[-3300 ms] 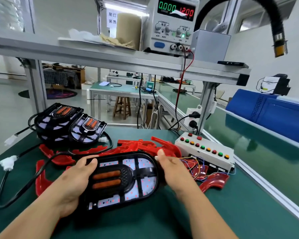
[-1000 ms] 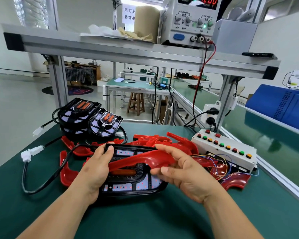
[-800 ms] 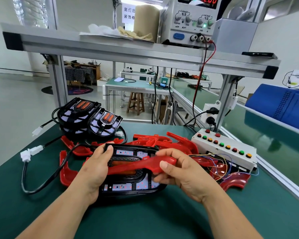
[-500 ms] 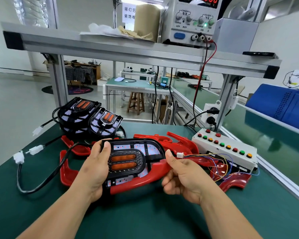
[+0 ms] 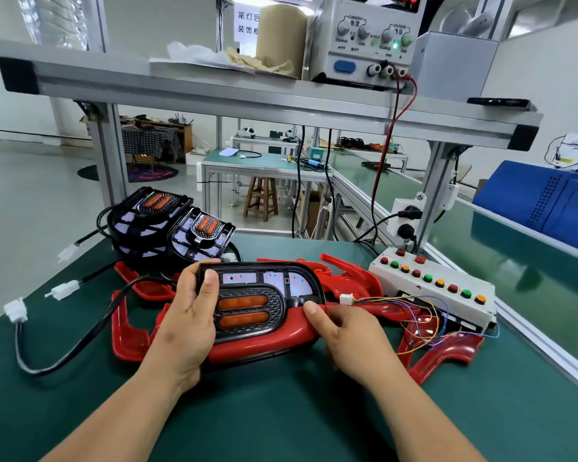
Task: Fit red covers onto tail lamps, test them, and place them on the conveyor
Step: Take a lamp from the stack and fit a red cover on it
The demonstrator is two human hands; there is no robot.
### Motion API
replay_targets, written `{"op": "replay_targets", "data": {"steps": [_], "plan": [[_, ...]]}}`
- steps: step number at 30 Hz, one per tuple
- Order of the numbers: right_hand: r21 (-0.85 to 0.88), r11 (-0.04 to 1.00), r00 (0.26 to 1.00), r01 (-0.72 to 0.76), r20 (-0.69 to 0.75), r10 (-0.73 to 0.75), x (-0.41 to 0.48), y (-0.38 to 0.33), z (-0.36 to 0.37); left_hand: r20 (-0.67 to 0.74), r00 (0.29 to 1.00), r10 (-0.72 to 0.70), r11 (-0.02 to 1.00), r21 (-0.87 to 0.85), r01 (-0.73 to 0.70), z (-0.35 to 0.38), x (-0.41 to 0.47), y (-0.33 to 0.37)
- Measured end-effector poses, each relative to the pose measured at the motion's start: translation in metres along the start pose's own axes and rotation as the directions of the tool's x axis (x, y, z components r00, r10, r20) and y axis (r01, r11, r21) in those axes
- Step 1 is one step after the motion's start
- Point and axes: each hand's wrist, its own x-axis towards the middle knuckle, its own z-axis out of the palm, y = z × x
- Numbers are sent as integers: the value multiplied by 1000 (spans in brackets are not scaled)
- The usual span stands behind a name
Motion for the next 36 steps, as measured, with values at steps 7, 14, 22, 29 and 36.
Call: {"op": "replay_targets", "data": {"steps": [7,14,22,29,36], "plan": [[316,939,985,-135,-59,162,0,1,5,-41,997,-64,997,-46,62,-1,2,2],[856,356,916,-375,402,-2,-1,-7,12,68,987,-147,979,-130,155,-1,0,12],[913,267,952,-307,291,98,2,-6,8,298,947,-117,939,343,8,-13,-2,17],[936,252,969,-246,239,58,1,-4,11,313,937,-158,946,319,53,-8,-8,15],[927,265,956,-264,289,-57,2,-2,7,349,935,-58,947,316,-59,-6,-12,14]]}}
